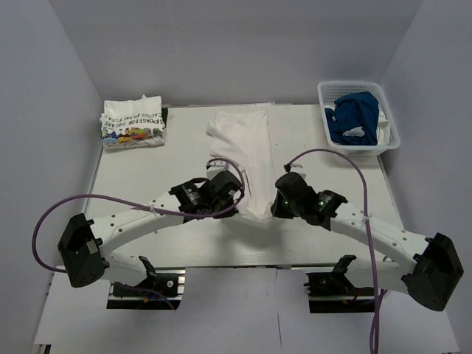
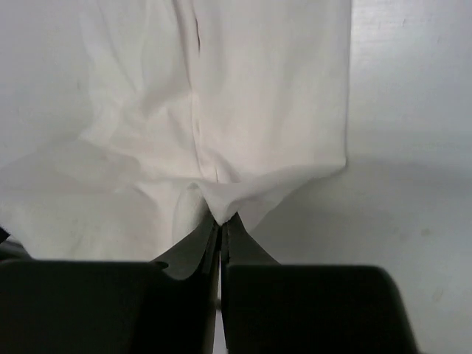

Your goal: Fold and stack the t-shirts

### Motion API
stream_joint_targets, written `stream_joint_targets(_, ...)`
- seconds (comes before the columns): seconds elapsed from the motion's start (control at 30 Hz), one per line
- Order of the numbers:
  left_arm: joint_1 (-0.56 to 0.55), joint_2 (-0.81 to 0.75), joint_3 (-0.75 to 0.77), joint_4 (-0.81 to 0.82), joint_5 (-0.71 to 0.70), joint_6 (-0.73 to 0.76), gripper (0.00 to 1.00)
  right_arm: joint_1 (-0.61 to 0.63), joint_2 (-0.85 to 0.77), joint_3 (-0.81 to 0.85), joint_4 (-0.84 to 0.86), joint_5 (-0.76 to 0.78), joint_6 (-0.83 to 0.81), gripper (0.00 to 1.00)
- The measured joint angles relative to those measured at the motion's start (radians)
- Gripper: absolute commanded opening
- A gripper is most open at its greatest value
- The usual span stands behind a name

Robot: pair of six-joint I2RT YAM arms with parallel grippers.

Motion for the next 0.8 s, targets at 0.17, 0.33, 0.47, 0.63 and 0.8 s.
stream_joint_targets(0.17,0.062,0.082,0.144,-0.060,-0.143,0.004,0.00,-0.050,0.136,0.135,0.051,0.093,-0.060,0.00)
stream_joint_targets(0.33,0.150,0.146,0.211,-0.068,-0.224,0.031,0.00,-0.109,0.213,0.236,0.116,0.147,-0.115,0.00)
stream_joint_targets(0.47,0.233,0.209,0.242,-0.034,-0.226,0.087,0.00,-0.152,0.290,0.290,0.162,0.146,-0.156,0.00)
stream_joint_targets(0.63,0.312,0.340,0.329,0.024,-0.198,0.166,0.00,-0.207,0.407,0.361,0.193,0.126,-0.199,0.00)
stream_joint_targets(0.8,0.366,0.443,0.373,0.091,-0.151,0.249,0.00,-0.262,0.539,0.468,0.209,0.076,-0.237,0.00)
